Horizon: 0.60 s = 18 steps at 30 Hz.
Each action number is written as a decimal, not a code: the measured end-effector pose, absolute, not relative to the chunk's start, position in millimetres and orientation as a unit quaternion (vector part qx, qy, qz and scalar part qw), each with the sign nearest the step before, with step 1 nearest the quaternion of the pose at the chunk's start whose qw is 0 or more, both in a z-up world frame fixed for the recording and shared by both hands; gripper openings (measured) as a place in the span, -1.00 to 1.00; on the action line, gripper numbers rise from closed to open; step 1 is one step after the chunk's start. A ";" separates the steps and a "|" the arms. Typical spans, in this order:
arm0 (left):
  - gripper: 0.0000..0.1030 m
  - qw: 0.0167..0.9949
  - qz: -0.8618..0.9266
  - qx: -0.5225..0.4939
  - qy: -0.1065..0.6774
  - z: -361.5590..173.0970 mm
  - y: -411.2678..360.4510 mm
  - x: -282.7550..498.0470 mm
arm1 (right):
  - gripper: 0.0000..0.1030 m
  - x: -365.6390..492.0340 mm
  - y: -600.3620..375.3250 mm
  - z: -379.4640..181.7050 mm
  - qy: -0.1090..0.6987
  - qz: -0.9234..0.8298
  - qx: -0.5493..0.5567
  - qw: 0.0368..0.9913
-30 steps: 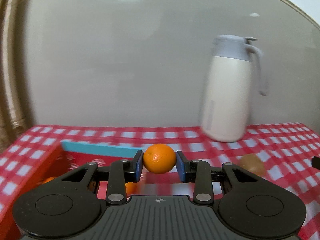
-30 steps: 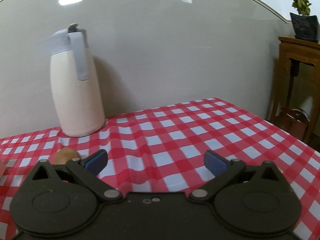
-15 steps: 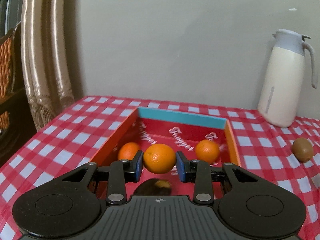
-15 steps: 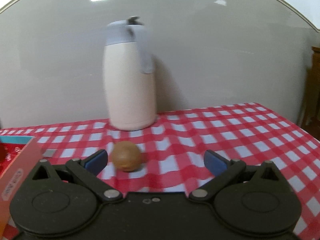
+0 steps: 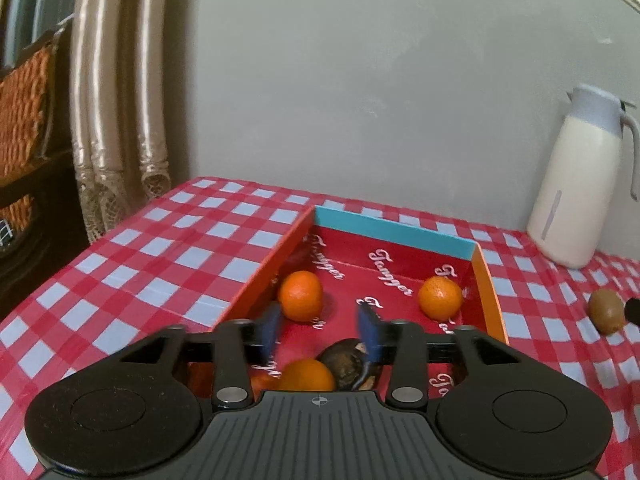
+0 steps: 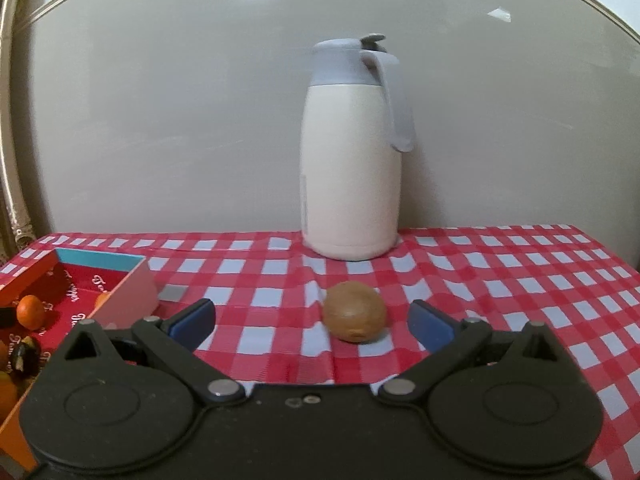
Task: Organize fruits
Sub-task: 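Carry the mandarin with the left tool into the box and release, then move the right tool to the brown kiwi and close on it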
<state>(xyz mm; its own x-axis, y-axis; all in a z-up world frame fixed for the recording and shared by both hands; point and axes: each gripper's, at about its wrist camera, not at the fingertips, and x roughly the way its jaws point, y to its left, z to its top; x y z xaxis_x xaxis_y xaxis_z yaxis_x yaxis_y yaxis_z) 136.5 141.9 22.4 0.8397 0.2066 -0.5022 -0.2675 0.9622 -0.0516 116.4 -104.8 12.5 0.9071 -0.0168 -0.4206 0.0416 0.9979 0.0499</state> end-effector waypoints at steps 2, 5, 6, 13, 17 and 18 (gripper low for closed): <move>0.64 0.959 0.140 -0.062 0.238 25.9 145.0 127.9 | 1.00 117.0 -101.4 13.0 0.215 -0.011 0.028 0.976; 0.90 0.964 0.148 -0.063 0.212 32.7 148.8 112.7 | 1.00 118.0 -96.9 11.9 0.218 -0.005 0.024 0.976; 1.00 0.964 0.155 -0.068 0.206 33.7 150.9 107.3 | 1.00 118.7 -95.5 11.5 0.220 -0.003 0.023 0.975; 1.00 0.962 0.181 -0.078 0.191 34.2 164.4 84.9 | 1.00 123.6 -90.8 8.9 0.226 0.004 0.018 0.974; 1.00 0.959 0.201 -0.084 0.182 32.7 169.2 76.1 | 1.00 127.5 -90.9 7.7 0.232 0.009 0.017 0.973; 1.00 0.959 0.206 -0.080 0.179 32.7 169.0 74.1 | 1.00 128.6 -90.7 7.6 0.233 0.010 0.015 0.972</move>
